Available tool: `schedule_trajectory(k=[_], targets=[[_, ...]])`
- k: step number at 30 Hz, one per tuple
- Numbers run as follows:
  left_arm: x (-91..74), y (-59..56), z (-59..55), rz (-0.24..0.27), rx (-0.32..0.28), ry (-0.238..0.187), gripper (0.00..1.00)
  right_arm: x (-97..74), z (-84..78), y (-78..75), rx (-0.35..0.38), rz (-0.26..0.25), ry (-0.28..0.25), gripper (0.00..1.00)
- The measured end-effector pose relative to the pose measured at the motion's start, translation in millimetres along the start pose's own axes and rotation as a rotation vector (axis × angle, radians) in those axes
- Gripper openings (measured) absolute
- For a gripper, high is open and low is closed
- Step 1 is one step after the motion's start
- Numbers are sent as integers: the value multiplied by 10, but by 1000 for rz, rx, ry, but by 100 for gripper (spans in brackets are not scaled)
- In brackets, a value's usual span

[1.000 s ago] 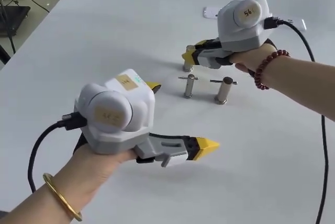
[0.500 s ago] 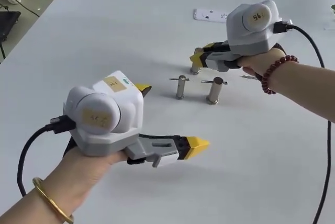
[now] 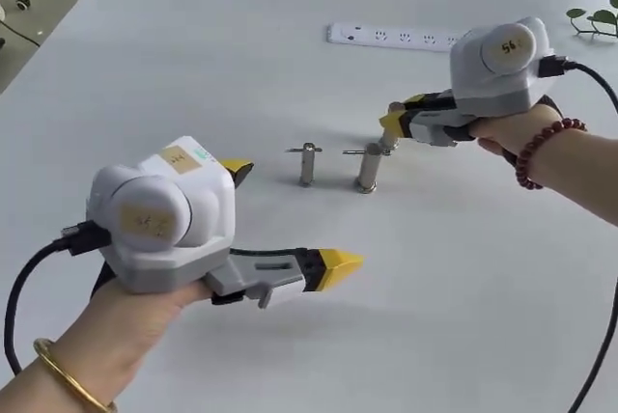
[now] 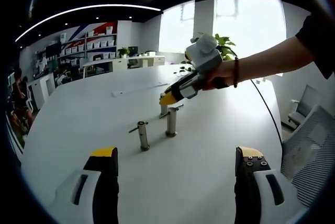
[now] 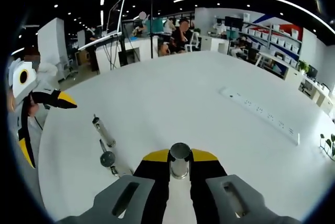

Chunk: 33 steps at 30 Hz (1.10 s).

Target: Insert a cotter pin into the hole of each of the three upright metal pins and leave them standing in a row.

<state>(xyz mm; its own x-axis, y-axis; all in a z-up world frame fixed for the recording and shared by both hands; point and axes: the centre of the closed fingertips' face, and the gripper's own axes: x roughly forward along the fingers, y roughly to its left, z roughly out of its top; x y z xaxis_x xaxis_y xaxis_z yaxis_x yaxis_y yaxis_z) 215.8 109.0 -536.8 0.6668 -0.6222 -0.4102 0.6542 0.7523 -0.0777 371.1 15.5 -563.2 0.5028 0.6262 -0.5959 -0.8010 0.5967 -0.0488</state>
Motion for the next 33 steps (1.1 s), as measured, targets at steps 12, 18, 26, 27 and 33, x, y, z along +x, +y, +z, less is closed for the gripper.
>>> schedule_trajectory(k=[12, 18, 26, 27, 33], targets=[[-3, -4, 15, 0, 2, -1, 92, -287, -176, -48, 16, -19, 8, 8], [-10, -16, 14, -2, 6, 0, 92, -408, -255, 117, 0, -18, 19, 8], [-29, -25, 19, 0, 10, -1, 92, -499, -297, 292, -19, 0, 16, 8], [-30, -25, 20, 1, 13, -1, 92, -509, -302, 320, -20, 2, 17, 8], [-41, -25, 33, 2, 18, -6, 91, -552, -331, 527, -26, 24, 17, 8]])
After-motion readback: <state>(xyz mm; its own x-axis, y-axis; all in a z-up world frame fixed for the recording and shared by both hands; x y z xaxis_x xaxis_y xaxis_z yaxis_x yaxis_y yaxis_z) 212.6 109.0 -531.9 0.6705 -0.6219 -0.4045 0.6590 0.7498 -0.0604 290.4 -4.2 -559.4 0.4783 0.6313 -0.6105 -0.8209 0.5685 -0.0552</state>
